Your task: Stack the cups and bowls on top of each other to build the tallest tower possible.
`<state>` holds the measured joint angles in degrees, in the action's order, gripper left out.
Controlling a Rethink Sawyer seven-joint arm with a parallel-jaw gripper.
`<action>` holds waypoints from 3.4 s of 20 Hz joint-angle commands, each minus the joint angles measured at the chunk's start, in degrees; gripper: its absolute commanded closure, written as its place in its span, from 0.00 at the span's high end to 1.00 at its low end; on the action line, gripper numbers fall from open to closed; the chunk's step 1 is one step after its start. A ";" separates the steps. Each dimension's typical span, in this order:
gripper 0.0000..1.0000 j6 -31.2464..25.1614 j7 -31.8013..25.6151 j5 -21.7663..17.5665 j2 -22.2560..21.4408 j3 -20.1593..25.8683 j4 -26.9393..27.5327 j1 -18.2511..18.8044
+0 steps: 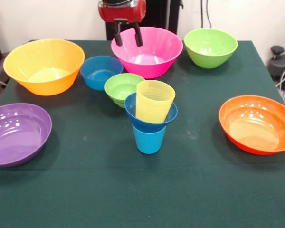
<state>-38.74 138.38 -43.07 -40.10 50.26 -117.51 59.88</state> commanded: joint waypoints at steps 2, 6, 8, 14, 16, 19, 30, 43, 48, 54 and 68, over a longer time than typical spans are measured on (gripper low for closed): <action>1.00 -8.39 -20.07 1.52 -0.24 3.10 5.72 0.04; 1.00 -10.56 -22.95 2.53 0.10 3.45 8.48 0.27; 1.00 -11.01 -23.92 2.54 0.58 3.13 9.71 0.04; 1.00 -10.82 -26.55 2.20 2.20 1.98 11.88 -0.13; 1.00 -10.67 -27.33 2.02 2.76 1.65 12.58 -0.20; 1.00 -10.04 -28.29 1.31 3.78 1.06 13.35 -0.24; 1.00 -6.31 -32.14 -3.34 11.88 -1.28 18.32 -0.92; 1.00 -4.44 -34.35 -6.96 18.13 -2.18 22.05 -1.03; 1.00 -4.37 -35.57 -7.85 18.95 -2.24 21.95 -0.22; 1.00 -5.01 -37.30 -8.34 19.06 -2.27 21.75 0.65; 1.00 -5.07 -37.07 -8.41 17.61 -2.73 20.39 0.37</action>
<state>-43.72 116.45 -47.28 -22.34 50.41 -99.54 61.03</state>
